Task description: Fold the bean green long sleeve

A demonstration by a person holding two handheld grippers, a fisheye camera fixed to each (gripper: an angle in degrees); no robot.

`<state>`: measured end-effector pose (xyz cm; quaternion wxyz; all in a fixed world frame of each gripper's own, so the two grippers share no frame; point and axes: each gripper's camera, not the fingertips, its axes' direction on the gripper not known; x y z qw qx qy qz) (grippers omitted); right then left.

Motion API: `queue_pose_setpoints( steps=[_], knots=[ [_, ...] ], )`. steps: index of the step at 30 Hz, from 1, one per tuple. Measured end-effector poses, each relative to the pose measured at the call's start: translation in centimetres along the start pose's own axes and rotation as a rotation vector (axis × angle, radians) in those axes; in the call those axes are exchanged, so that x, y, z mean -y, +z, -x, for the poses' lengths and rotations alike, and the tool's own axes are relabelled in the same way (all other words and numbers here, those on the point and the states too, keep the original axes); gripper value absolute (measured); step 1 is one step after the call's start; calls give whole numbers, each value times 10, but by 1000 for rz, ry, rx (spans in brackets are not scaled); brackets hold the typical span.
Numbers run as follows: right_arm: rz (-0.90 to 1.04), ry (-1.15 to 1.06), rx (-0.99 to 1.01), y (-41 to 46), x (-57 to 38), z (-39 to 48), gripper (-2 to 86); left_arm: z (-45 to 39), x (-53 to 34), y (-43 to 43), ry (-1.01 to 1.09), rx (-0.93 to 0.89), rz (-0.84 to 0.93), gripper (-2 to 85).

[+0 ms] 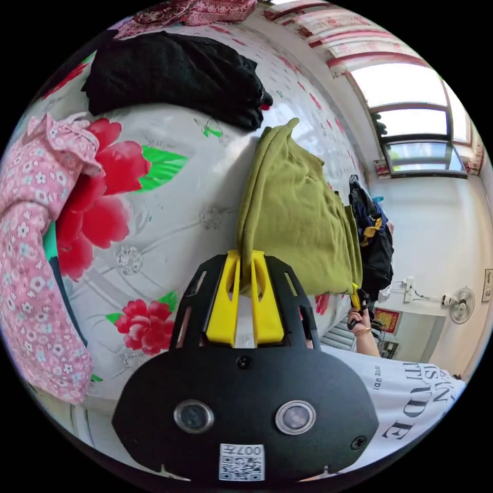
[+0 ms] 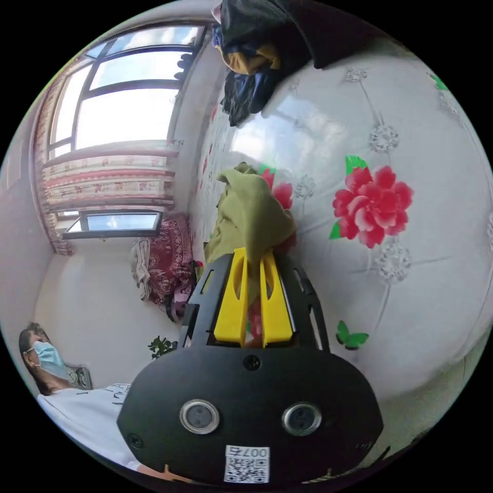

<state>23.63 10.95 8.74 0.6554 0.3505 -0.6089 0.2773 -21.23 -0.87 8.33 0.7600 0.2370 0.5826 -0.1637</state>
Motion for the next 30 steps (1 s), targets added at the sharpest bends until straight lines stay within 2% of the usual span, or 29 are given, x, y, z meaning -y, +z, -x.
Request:
queue_pose_setpoints(
  steps=[3,6,9,11,13,15,16,17,19,20,22,23,25,28,30],
  knots=[
    [-35,106,57,-27,-37,-43,24,-8,-53,2,-51,115,1,76],
    [-80,126,89,-31,-57,-55,23,-60,-89,-26,18,220,-119,71],
    [-92,96,71,-23,-59,-50,20,-171,-98,-14,339,179,-119,64],
    [-92,76,54,-19,-60,-46,18,-257,-109,31,600,37,-51,69],
    [-100,76,41,-15,-63,-42,16,-305,-119,85,730,-4,36,72],
    [-110,78,41,-12,-66,-36,14,-330,-128,156,784,28,181,74],
    [-114,57,38,-10,-67,-26,13,-333,-131,208,771,142,323,74],
    [-116,36,38,-8,-67,-18,13,-337,-140,223,826,215,296,70],
    [-92,-144,25,3,-63,36,11,-343,-152,218,902,247,256,65],
    [-80,-208,17,8,-63,54,11,-342,-154,212,900,233,257,65],
    [8,-500,-27,41,-69,137,11,-333,-157,196,894,187,241,65],
    [39,-580,-45,53,-73,159,11,-324,-157,183,883,150,226,66],
    [181,-926,-112,109,-107,245,13,-305,-156,157,831,96,210,67],
    [383,-1307,-159,191,-179,317,21,-264,-163,100,772,19,196,68],
    [500,-1459,-152,242,-225,330,30,-227,-173,60,732,-24,157,71]
  ],
)
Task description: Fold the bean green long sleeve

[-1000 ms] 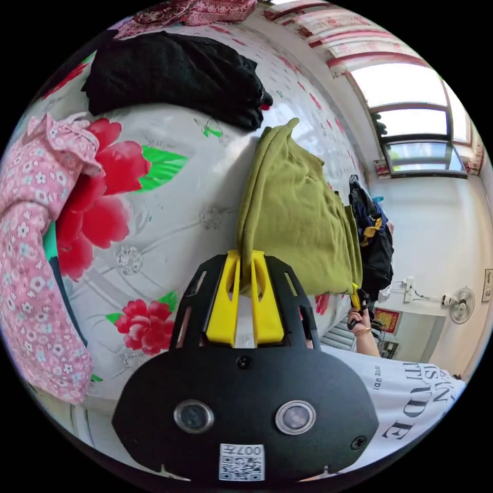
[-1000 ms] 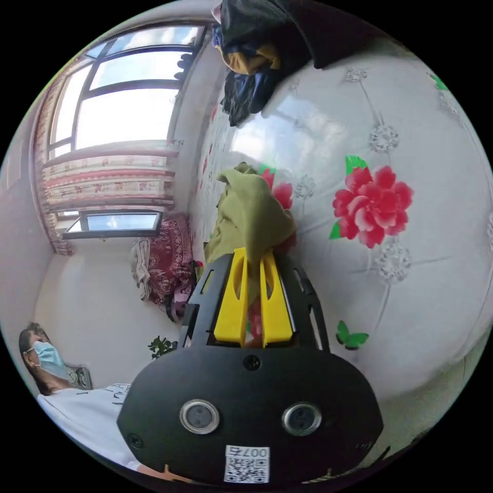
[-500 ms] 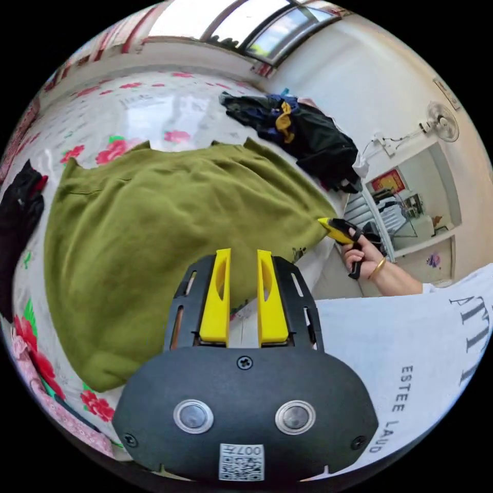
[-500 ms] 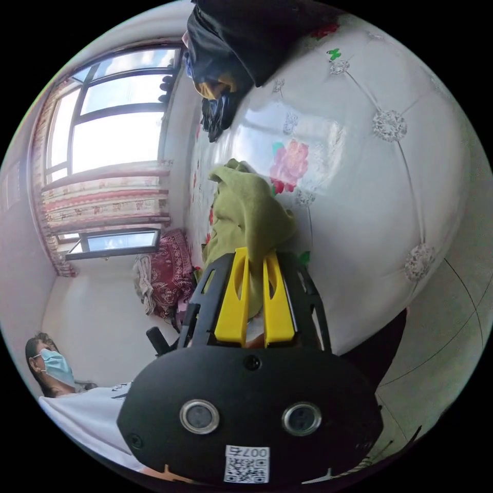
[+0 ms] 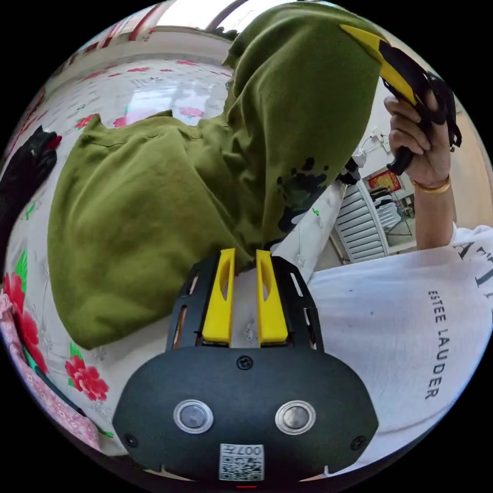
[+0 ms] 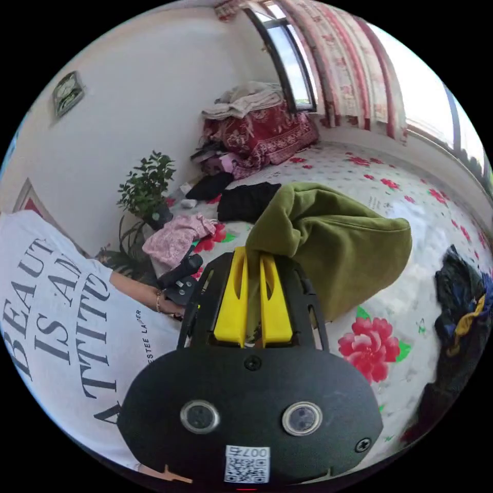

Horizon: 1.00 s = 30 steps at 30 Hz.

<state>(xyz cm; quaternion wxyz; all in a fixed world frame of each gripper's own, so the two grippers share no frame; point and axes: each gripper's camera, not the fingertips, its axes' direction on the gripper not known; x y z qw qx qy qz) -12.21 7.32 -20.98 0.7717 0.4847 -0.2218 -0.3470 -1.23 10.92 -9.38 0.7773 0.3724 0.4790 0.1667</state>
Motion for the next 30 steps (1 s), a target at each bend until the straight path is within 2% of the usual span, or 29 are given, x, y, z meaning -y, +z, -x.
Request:
queue_pose_setpoints(
  steps=[3,7,11,14,16,17,19,22,25,26,30],
  knots=[
    [87,-38,172,105,13,30,58,49,-74,-53,-164,-24,-70,86],
    [445,107,356,262,-12,18,92,131,-176,-110,-523,-134,-225,102],
    [251,188,454,219,-5,-16,113,169,-222,-146,-663,-236,-340,122],
    [108,295,354,165,-7,-81,129,180,-216,-157,-647,-269,-338,144],
    [38,511,199,135,-33,-151,144,190,-205,-159,-638,-300,-325,167],
    [31,580,186,131,-43,-169,148,197,-197,-162,-634,-313,-318,176],
    [10,844,219,127,-93,-230,163,208,-185,-168,-636,-340,-318,188],
    [-21,1038,345,145,-143,-268,167,222,-163,-177,-635,-369,-289,197],
    [-52,1064,543,179,-158,-277,152,231,-148,-187,-637,-366,-249,173],
    [-52,1064,586,187,-158,-277,146,234,-145,-189,-646,-350,-229,129],
    [-113,1033,544,182,-143,-263,101,234,-145,-212,-621,-423,-299,65]
  ],
)
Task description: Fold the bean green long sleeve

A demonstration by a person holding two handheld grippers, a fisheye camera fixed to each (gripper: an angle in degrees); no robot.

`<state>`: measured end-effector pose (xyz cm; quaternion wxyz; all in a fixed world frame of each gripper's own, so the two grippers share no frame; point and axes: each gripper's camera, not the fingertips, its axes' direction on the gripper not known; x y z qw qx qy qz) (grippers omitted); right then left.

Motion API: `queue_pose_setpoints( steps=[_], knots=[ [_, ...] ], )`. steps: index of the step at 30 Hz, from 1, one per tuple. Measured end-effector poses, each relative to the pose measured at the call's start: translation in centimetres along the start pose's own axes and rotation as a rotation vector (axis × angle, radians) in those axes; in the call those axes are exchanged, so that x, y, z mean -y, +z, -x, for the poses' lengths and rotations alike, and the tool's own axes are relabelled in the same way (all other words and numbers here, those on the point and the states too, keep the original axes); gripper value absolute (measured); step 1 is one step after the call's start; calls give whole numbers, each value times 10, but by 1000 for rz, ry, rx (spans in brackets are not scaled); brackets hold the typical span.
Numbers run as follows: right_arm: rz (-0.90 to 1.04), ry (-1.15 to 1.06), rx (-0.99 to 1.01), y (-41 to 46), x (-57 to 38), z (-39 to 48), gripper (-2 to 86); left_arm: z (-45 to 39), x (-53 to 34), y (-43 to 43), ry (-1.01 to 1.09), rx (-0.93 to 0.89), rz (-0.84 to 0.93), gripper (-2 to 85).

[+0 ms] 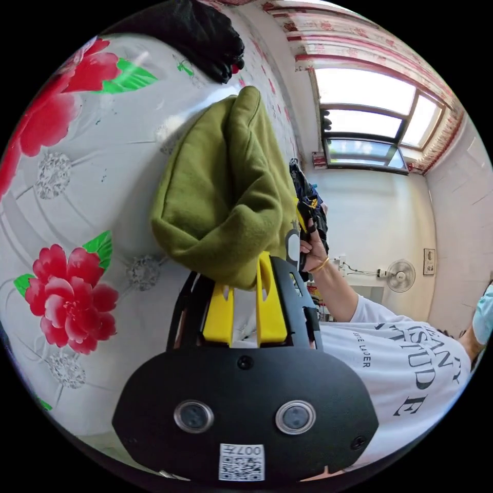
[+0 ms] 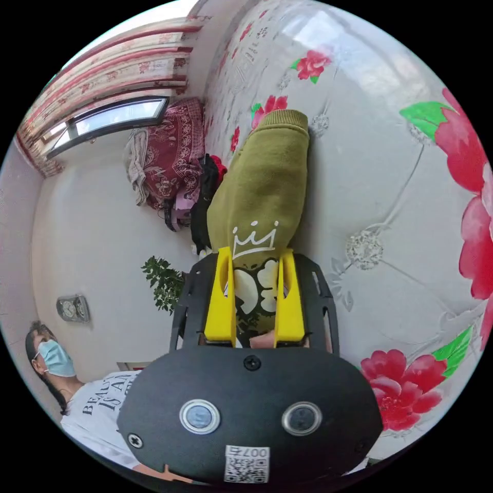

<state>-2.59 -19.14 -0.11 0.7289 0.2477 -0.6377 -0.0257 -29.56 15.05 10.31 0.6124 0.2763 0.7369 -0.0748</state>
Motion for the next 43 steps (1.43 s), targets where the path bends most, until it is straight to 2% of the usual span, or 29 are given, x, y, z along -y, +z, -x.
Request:
queue_pose_setpoints(
  steps=[2,6,9,12,15,17,18,20,22,23,25,29,31,35,37,39,43],
  knots=[
    [7,-59,63,1,-2,25,88,-32,-7,-29,85,39,-62,58],
    [58,-270,130,21,-8,118,74,-72,-28,-110,163,-14,-214,55],
    [120,-405,228,63,-15,185,72,-107,-54,-200,235,-9,-350,55],
    [204,-485,303,130,-32,241,71,-138,-94,-290,292,93,-474,56],
    [296,-493,337,214,-58,269,70,-135,-145,-360,242,198,-587,58],
    [366,-449,277,269,-77,268,71,-109,-183,-394,124,336,-671,64],
    [428,-445,193,304,-89,262,73,-98,-191,-399,87,377,-684,66],
    [504,-508,5,340,-111,249,74,-28,-224,-404,-131,513,-707,72],
    [567,-667,-191,348,-141,228,73,30,-255,-395,-373,528,-715,66],
    [582,-704,-240,345,-147,222,73,42,-274,-382,-406,500,-733,64],
    [574,-835,-437,313,-165,195,73,23,-299,-364,-369,512,-843,43],
    [489,-894,-768,235,-185,140,74,-80,-290,-315,-154,825,-875,4],
    [428,-822,-951,180,-196,103,74,-121,-256,-291,-31,911,-788,13],
    [230,-546,-1022,84,-198,64,74,-181,-159,-194,280,937,-585,43],
    [26,-349,-966,9,-201,45,77,-189,-113,-135,346,915,-459,47],
    [-170,-244,-960,-50,-212,36,79,-195,-75,-71,408,862,-348,48],
    [-613,-45,-1041,-189,-245,26,84,-213,-15,72,502,764,-149,50]
  ],
)
